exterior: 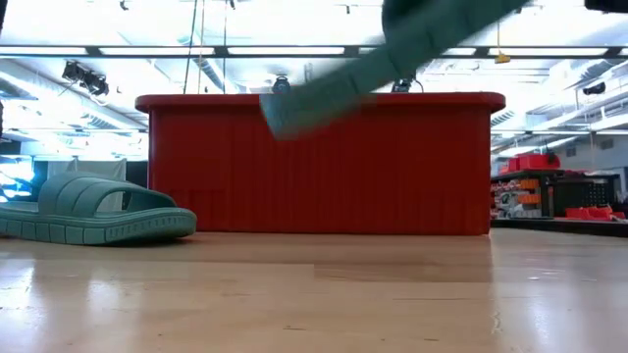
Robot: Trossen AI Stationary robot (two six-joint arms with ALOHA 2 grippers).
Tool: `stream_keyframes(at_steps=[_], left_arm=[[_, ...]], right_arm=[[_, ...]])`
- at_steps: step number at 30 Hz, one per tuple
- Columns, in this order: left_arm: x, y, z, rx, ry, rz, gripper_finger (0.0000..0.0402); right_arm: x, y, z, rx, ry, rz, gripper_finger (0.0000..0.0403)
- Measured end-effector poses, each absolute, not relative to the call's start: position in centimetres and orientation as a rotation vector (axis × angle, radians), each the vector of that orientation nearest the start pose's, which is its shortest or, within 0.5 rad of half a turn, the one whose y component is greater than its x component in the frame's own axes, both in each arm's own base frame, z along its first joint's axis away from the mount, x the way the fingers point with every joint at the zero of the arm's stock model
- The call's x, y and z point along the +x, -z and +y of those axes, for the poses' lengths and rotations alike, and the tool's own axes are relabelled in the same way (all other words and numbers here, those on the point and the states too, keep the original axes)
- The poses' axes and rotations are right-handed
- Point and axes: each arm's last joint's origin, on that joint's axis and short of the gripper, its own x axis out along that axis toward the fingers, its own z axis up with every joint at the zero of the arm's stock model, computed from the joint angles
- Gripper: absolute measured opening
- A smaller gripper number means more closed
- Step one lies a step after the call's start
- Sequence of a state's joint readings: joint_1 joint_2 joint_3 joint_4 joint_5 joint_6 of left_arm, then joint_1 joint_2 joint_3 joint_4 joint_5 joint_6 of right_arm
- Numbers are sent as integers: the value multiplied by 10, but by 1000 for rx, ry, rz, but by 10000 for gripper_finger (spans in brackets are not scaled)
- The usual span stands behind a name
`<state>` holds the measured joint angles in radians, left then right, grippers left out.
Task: Pick and place slides into bin
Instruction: Put the bottom green slide into the red bin
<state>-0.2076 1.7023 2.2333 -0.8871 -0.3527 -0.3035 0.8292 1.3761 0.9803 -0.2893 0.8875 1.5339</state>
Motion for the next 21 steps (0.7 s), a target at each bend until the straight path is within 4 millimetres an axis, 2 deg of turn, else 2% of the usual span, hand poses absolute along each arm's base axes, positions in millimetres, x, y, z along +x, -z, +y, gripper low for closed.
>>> stream_keyframes(at_steps=[7,13,21], left_arm=[[310,-515,-57,-207,-184,297,94],[291,-529,-62,-222,-146,240,80],[274,-546,-67,-252,-102,141,71]], right_arm=[[195,-301,165,893,380,208,1],[184,-329,135,794,444,70,0],[172,-359,70,635,612,-28,0]])
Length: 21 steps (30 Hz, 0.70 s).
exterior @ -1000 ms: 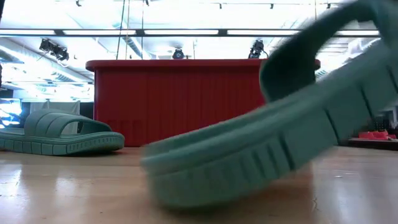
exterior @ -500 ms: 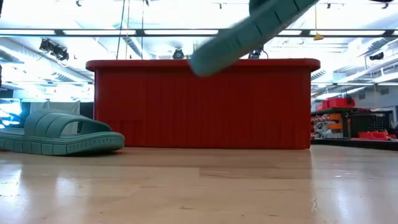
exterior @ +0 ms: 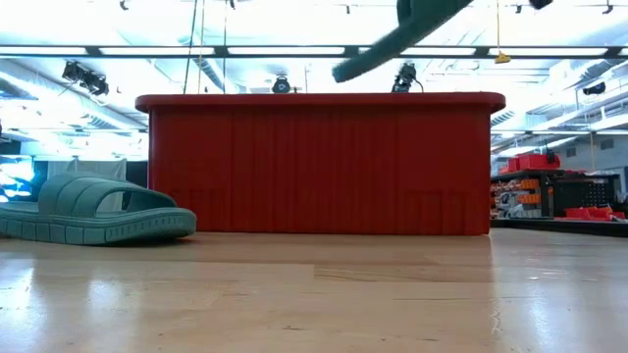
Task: Pick and place slides into bin
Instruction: Put the bottom green slide into the red bin
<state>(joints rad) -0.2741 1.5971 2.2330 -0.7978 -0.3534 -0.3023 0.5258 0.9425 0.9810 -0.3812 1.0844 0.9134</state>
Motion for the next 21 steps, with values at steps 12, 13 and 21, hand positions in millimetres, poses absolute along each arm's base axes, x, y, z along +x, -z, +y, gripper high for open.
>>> stream_keyframes(at_steps=[12,13,21], left_arm=[[271,-548,-66,-253,-100,132,69],[271,-548,-66,-253,-100,132,67],[271,-548,-66,-252,-100,133,63]], right_arm=[[184,-343,-13,621,775,194,0],[187,-340,-19,625,790,224,0],[208,-311,-59,646,924,403,0]])
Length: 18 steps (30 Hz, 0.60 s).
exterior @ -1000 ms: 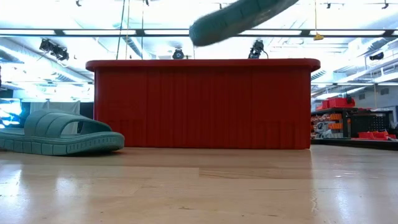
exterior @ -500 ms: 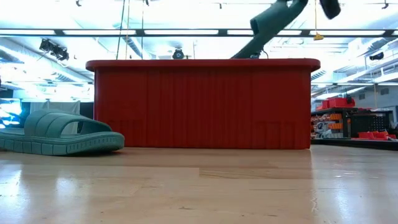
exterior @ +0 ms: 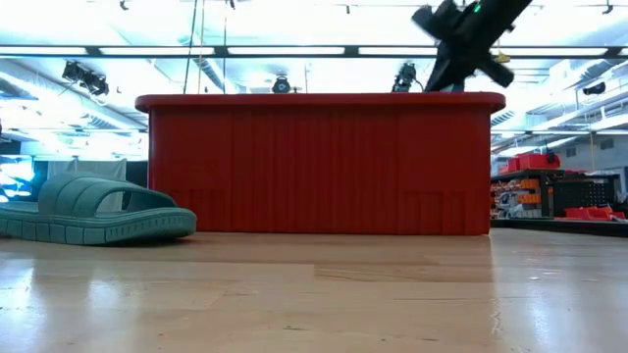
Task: Pick and place slides into bin
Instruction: Put the bottom green slide into the red bin
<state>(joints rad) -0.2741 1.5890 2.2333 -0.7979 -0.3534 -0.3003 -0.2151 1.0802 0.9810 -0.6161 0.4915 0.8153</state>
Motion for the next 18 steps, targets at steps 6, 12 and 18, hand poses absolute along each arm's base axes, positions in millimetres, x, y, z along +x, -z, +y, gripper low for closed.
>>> stream_keyframes(at_steps=[6,12,18], left_arm=[[271,-548,-66,-252,-101,134,60],[271,-547,-66,-249,-102,143,51],[271,-546,-66,-247,-103,148,52]], right_arm=[[234,-279,-79,713,895,591,0],[241,-270,-84,684,919,622,0],[228,-280,-83,732,911,588,4]])
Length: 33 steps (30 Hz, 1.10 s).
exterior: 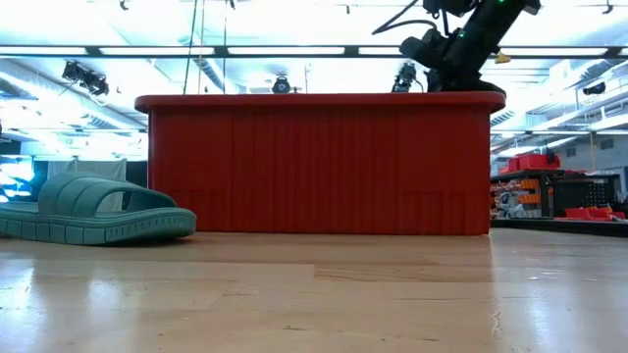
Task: Pick and place slides into bin
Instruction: Put the bottom green slide into the red bin
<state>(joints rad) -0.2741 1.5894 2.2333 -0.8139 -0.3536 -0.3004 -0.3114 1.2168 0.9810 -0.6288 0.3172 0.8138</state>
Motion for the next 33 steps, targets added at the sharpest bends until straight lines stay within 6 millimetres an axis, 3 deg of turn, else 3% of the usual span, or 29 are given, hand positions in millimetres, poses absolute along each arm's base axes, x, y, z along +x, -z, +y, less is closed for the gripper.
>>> stream_keyframes(at_steps=[5,14,23,33], left_arm=[[271,-546,-66,-247,-103,149,47],[271,-546,-66,-250,-103,149,45],[271,-546,-66,-250,-103,149,35],[271,-546,-66,-249,-103,149,33]], right_arm=[[223,-284,-82,732,908,571,2],[240,-311,-97,766,768,232,1],[258,-271,-110,830,816,438,0],[260,-253,-112,813,866,577,9]])
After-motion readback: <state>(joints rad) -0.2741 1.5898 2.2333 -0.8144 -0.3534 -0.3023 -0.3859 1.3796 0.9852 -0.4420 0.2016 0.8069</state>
